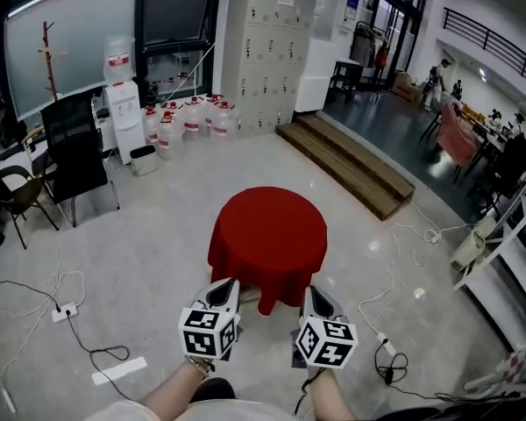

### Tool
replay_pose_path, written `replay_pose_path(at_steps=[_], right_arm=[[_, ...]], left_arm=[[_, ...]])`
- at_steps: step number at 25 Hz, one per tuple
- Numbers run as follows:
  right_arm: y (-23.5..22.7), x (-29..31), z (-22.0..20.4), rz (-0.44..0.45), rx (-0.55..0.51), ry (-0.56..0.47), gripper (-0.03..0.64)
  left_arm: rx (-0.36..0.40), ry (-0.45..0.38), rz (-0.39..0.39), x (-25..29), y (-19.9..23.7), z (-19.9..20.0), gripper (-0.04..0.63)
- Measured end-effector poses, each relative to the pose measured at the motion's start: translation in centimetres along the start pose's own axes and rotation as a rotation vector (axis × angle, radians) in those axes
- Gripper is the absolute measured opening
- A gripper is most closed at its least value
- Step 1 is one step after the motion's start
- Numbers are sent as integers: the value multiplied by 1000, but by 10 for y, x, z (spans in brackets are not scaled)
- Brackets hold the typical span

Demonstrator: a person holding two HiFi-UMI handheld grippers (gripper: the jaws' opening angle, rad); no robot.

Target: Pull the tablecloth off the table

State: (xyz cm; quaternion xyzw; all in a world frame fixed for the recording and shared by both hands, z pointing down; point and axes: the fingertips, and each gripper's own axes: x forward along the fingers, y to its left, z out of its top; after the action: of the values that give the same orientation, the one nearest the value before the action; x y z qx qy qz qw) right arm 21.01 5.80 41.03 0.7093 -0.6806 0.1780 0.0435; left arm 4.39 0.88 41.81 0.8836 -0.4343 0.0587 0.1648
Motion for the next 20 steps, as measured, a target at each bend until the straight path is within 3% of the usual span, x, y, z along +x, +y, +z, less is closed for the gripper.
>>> replay_pose_path(at_steps=[11, 20], right_arm=[[-6, 25, 4, -4, 0, 17, 25], [-13, 90, 28, -19, 15, -14, 25]], left_arm=[[-33, 0, 9, 25, 15, 2, 15], [-16, -13, -12, 83, 44, 27, 15]])
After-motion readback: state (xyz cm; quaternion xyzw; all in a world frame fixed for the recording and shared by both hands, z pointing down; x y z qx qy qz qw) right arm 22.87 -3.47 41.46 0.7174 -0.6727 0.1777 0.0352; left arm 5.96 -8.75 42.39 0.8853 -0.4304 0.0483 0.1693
